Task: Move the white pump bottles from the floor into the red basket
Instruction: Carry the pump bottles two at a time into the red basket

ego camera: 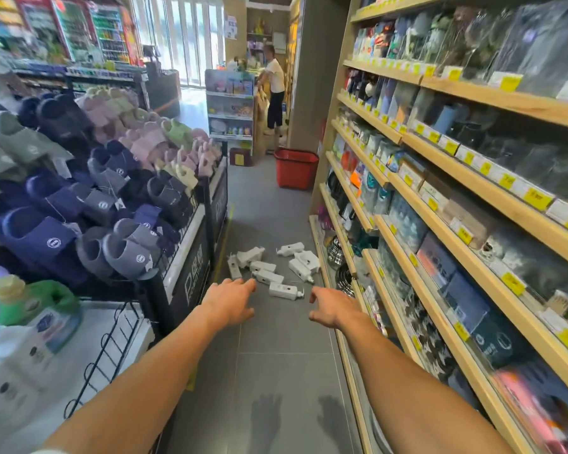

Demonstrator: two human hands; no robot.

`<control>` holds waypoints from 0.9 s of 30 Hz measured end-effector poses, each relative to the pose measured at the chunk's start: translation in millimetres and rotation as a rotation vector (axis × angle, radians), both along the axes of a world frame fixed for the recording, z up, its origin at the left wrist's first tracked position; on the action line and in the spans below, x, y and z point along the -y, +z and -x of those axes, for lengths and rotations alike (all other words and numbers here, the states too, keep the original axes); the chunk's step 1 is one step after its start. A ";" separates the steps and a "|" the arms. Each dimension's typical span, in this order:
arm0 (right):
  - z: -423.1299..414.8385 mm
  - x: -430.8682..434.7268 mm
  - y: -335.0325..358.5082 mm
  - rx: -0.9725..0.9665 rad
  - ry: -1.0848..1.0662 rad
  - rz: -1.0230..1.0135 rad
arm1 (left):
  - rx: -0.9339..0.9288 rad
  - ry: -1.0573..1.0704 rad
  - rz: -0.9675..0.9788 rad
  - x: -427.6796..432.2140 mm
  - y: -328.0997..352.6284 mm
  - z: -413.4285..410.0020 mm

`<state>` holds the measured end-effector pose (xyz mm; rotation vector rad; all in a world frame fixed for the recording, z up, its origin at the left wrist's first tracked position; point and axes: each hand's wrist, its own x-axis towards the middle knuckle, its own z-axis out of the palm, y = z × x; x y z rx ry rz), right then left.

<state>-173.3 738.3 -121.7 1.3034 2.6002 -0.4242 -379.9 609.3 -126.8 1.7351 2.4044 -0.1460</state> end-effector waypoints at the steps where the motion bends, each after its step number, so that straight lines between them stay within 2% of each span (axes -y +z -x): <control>1: 4.0 -10.6 -1.1 -0.003 0.004 0.001 | -0.002 -0.001 0.001 -9.7 -0.5 4.0; 5: 19.4 -46.6 -6.2 0.002 0.021 0.018 | -0.020 0.001 0.022 -42.8 -1.5 17.7; 11: 51.1 -88.9 -22.8 0.002 0.047 0.049 | -0.175 -0.072 0.079 -81.9 -20.5 40.5; 27: 188.3 -184.2 -44.0 0.047 0.047 0.058 | -0.150 -0.096 0.087 -193.4 -30.8 176.6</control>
